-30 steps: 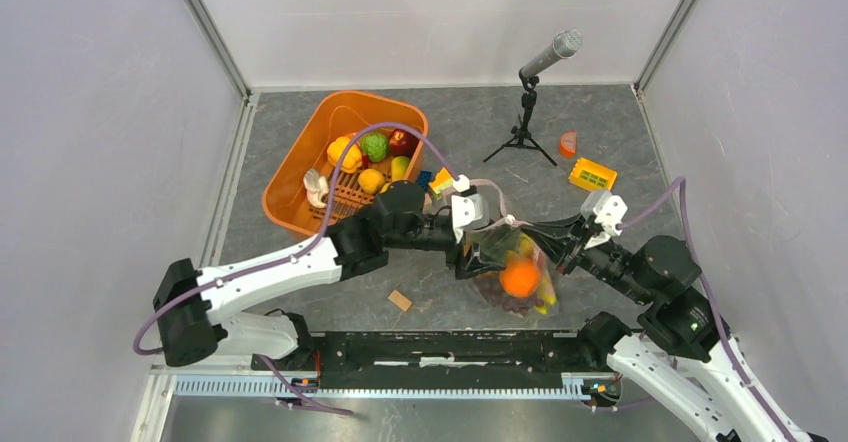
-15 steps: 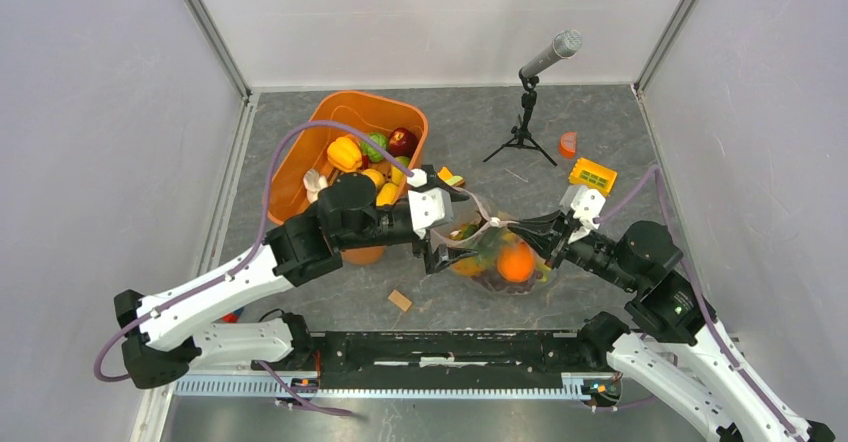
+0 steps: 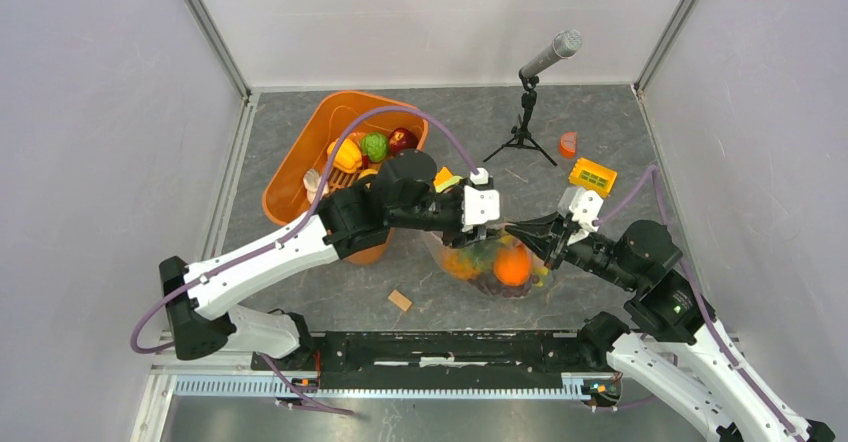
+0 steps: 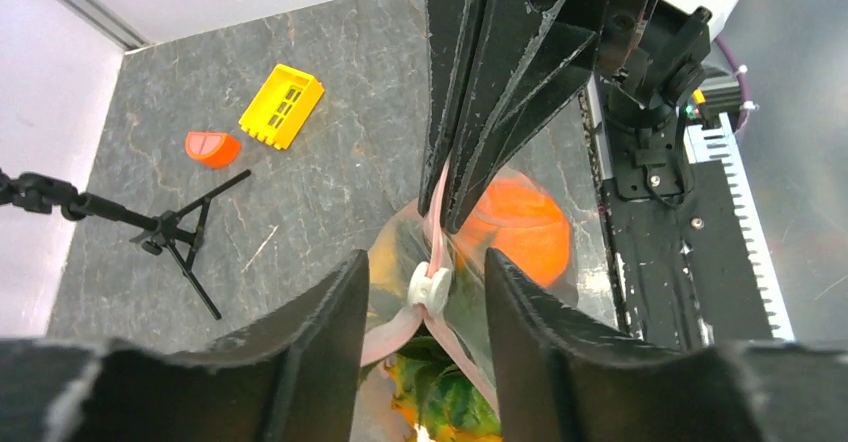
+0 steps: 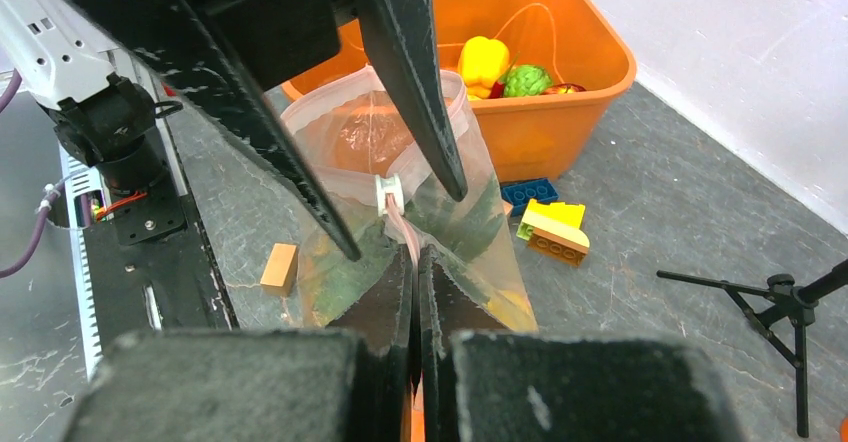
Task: Place the food in the zip-top bag and seal the zipper
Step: Zip the zipper food storage bag at the center of the board.
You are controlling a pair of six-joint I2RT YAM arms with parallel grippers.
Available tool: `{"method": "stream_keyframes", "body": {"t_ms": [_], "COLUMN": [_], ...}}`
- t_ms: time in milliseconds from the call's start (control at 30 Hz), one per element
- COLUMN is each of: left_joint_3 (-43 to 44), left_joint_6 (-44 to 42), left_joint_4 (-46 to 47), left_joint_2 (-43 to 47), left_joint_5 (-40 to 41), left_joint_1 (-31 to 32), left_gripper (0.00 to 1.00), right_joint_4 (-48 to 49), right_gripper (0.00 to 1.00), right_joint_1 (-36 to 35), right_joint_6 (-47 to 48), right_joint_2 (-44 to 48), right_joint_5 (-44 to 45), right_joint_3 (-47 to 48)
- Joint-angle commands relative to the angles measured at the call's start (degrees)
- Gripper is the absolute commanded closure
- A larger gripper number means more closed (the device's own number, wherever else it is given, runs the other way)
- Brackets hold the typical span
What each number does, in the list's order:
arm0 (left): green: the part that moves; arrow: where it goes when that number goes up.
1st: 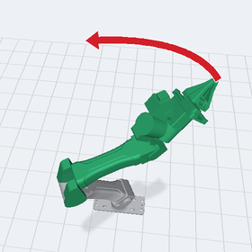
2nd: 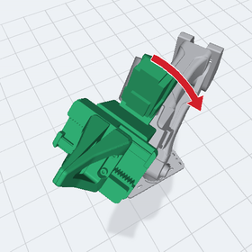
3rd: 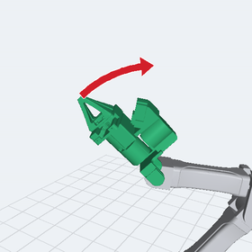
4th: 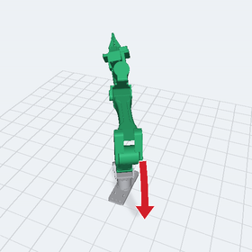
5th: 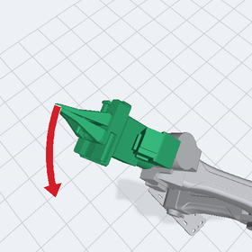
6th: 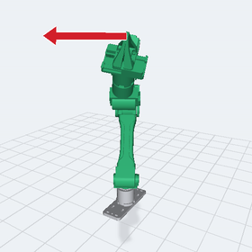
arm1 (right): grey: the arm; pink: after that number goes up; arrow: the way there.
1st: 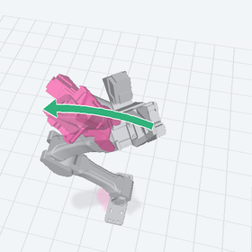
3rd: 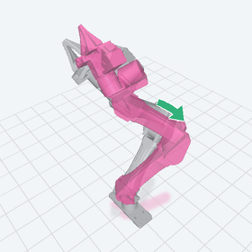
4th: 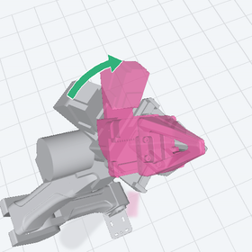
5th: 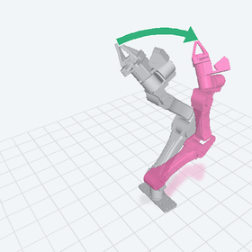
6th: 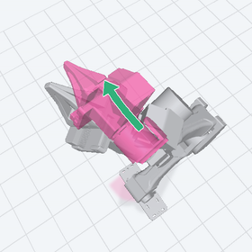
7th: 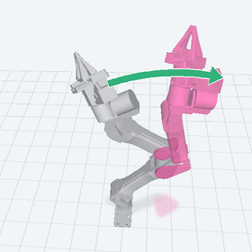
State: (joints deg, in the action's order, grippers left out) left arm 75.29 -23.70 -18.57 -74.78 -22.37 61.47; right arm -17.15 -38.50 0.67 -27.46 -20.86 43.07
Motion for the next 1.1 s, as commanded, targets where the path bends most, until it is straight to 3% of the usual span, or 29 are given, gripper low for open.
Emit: {"method": "stream_keyframes", "body": {"t_ms": [0,100,300,667,1067], "left_joint_3": [5.36,4.66,4.12,-1.36,-7.52], "left_joint_6": [-5.46,-5.47,-6.18,-5.22,-3.36], "left_joint_4": [-5.62,-4.69,-6.18,-9.06,-11.98], "left_joint_2": [-0.95,-0.24,1.12,9.02,16.26], "left_joint_5": [-3.30,-3.25,-2.92,1.50,6.94], "left_joint_1": [-0.15,-0.21,-0.77,-4.27,-8.36], "left_gripper": [0.56,0.75,0.97,0.98,0.98], "right_joint_4": [7.13,6.24,4.95,0.71,0.47], "right_gripper": [1.00,1.00,1.00,1.00,1.00], "right_joint_1": [0.05,0.09,0.09,0.09,0.09], "right_joint_6": [1.06,1.18,1.04,-0.60,-3.37], "right_joint_2": [0.82,0.99,1.99,2.21,3.77], "right_joint_5": [-0.46,0.80,4.22,20.00,24.97], "right_joint_3": [1.93,1.77,1.58,2.56,1.87]}}
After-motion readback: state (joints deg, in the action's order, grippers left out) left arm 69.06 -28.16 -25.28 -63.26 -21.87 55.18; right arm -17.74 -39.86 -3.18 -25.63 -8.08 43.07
